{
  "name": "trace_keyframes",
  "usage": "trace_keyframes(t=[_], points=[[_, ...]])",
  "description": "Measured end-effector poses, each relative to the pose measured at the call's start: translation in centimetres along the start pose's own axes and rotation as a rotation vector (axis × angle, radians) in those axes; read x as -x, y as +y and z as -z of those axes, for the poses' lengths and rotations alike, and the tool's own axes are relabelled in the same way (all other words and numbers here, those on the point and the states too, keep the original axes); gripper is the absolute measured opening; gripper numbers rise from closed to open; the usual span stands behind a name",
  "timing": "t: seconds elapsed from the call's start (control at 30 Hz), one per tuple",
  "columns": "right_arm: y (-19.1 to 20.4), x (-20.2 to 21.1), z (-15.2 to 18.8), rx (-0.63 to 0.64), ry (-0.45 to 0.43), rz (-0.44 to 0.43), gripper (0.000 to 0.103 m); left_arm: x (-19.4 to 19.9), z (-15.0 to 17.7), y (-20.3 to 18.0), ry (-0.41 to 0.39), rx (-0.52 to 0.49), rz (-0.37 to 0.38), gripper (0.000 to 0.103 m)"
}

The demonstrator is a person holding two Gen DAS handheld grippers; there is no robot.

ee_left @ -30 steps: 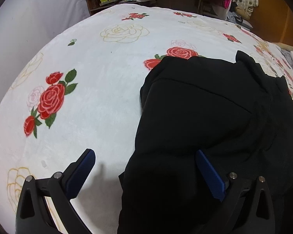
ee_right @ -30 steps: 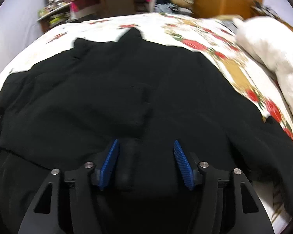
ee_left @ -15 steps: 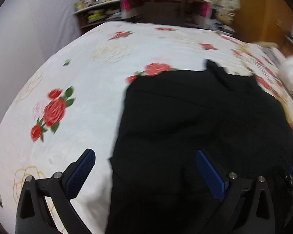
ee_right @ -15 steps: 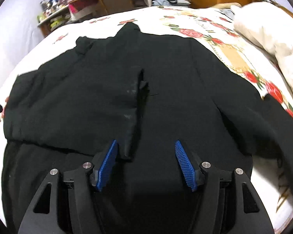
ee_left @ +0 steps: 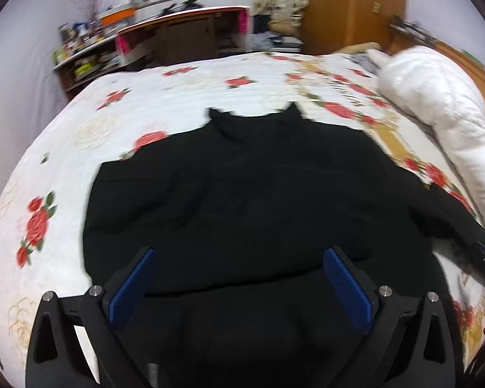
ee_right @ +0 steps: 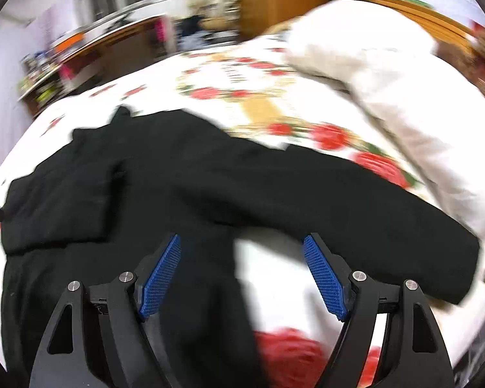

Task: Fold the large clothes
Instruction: 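Grasp the other sleeve beside the pillow with the right tool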

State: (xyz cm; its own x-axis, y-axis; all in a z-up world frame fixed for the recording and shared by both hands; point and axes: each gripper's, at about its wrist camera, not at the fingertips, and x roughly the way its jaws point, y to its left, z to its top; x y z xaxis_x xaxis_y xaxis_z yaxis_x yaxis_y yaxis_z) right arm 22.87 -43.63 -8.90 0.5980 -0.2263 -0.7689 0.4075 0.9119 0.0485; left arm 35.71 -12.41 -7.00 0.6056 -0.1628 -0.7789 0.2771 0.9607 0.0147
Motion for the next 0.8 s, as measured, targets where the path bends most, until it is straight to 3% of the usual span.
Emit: trace_keyframes(t=[0.1,0.23,0.37,0.57,0.8], points=[[-5.4,1.3,0.9,-0.105,-0.011,0.091,0.078,-0.1,-0.1,-2.6,0.010,-0.010,0.055,0.103],[-13.0,2.1,2.2,-0.297,0.005,0.183,0.078,0.0,-0.4,-5.7,-0.004,-0.050,0.064,0.103],[-17.9,2.7,3.5,-0.400,-0.003,0.251,0.078,0.0,-0.5,-8.1,0.001,-0.066,0.113,0.103],[-23.6,1.8,5.8,-0.541,0.026,0.245,0.078,-0.2,-0.3,-10.8,0.011,-0.089,0.140,0.103],[-25.3,-0.1,6.4,-0.609,0.043,0.192,0.078,-1.1,0.2,-12.8,0.018,-0.122,0.113,0.103]])
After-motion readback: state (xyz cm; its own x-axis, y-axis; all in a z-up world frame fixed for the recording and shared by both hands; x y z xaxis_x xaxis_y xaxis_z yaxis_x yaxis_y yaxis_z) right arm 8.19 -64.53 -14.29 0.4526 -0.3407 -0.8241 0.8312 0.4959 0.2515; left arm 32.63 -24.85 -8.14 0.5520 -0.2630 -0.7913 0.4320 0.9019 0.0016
